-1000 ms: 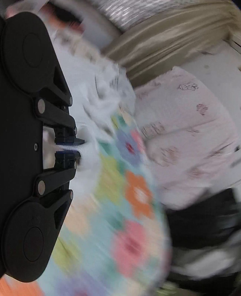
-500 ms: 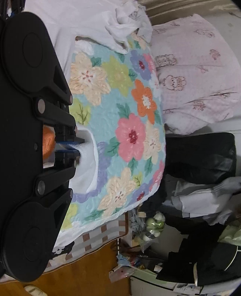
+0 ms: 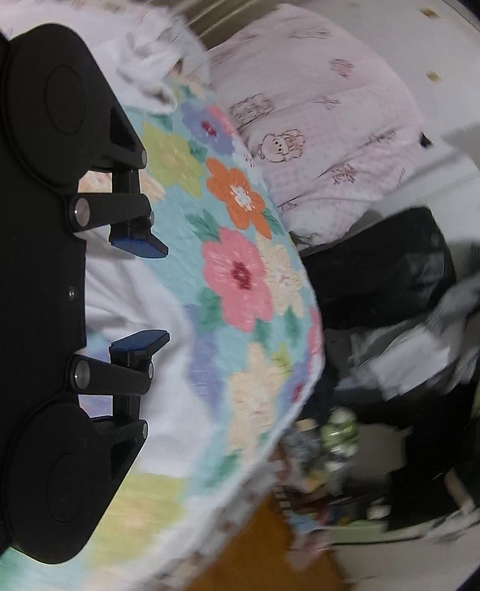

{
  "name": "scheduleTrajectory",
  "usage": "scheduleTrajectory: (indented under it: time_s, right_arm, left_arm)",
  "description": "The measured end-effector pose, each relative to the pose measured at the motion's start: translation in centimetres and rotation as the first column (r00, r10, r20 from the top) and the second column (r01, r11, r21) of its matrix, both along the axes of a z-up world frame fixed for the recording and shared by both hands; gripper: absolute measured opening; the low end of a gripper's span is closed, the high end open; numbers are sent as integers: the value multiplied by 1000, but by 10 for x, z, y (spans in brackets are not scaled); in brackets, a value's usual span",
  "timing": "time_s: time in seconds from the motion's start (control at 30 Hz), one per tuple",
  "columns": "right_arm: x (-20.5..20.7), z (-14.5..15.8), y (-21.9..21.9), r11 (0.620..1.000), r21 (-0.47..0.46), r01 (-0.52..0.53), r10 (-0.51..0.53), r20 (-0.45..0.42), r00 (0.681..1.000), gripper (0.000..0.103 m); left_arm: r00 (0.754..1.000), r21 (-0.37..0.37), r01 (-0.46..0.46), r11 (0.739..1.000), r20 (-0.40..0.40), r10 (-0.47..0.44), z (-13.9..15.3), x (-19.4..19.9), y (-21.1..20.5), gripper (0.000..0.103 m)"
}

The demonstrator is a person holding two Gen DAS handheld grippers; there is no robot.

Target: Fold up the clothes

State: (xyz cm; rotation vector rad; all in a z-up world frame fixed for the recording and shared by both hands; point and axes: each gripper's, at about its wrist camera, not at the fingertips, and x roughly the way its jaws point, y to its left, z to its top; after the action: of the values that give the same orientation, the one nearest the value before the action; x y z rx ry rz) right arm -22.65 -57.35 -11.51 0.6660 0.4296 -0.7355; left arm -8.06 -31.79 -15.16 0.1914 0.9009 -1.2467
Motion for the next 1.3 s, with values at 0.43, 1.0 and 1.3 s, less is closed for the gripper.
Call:
scheduleTrajectory:
  time_s: [0.43,1.0,1.3]
  right_arm:
    - [-8,-88,69,898,279,-340,275,247,929,56]
    - [53,-55,18,997,20,-78,77,66,995,12]
    - [10,-21,5,973,-101,-209,136,-484,865,37]
  left_arm:
    - [838,-169,-359,918,-491,238,-2,57,37,3]
    - [855,-136,-406,904,-405,323,14,55,94,3]
    - [937,-137,-291,947,-239,253,21,20,70,3]
